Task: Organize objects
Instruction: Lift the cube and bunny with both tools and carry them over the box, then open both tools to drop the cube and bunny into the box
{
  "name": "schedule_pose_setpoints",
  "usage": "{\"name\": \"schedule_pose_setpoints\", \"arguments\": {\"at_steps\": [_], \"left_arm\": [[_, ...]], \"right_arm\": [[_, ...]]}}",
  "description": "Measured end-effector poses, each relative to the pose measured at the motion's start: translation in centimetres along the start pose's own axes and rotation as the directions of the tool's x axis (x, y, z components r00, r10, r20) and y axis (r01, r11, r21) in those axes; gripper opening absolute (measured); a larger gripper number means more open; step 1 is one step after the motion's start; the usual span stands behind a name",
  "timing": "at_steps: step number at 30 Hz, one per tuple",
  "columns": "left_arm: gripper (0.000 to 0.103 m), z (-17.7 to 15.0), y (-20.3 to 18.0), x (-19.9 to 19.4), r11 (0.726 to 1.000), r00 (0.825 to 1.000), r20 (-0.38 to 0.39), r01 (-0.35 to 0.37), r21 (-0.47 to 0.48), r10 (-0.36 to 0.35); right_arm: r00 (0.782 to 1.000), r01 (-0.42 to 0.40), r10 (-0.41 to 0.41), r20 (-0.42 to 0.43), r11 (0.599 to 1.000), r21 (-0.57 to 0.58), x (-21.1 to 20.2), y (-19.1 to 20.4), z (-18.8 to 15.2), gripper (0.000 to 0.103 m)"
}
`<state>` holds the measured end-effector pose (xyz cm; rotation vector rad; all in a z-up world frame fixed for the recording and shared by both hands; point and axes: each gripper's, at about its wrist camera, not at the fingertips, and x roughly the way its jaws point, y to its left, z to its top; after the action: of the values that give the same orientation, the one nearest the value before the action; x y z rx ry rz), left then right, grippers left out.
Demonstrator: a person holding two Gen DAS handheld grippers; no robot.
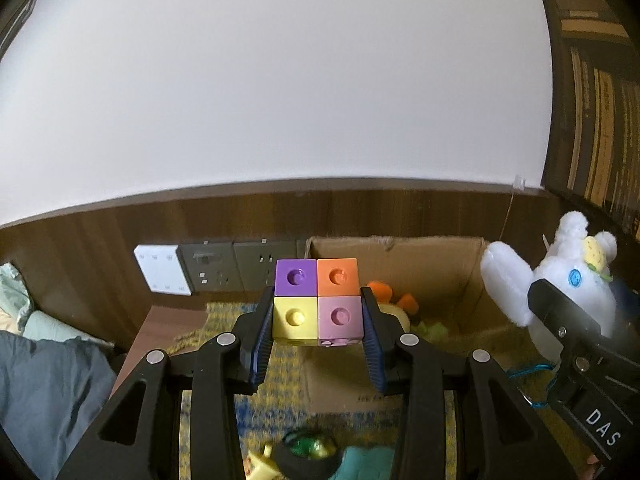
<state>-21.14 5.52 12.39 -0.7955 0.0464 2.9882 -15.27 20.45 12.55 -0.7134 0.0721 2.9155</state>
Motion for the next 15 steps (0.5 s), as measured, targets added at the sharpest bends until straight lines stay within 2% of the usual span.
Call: {"name": "schedule_pose_setpoints", "arguments": {"at_steps": [3, 15], "left_arm": [[0.039, 0.7, 0.1, 0.7, 1.0, 1.0, 0.01, 0.001, -0.003, -0.001], [0.039, 2.3, 0.2, 3.8, 0.999, 0.998, -0.026, 0.054, 0.001, -0.054]], "right_arm": [[1.0, 0.003, -0.003, 0.002, 1.0, -0.001, 0.8, -0.1, 0.6, 0.075], [1.0, 0.0, 0.0, 0.007, 1.0, -0.006, 2.6, 0.5, 2.4, 0.075]]}}
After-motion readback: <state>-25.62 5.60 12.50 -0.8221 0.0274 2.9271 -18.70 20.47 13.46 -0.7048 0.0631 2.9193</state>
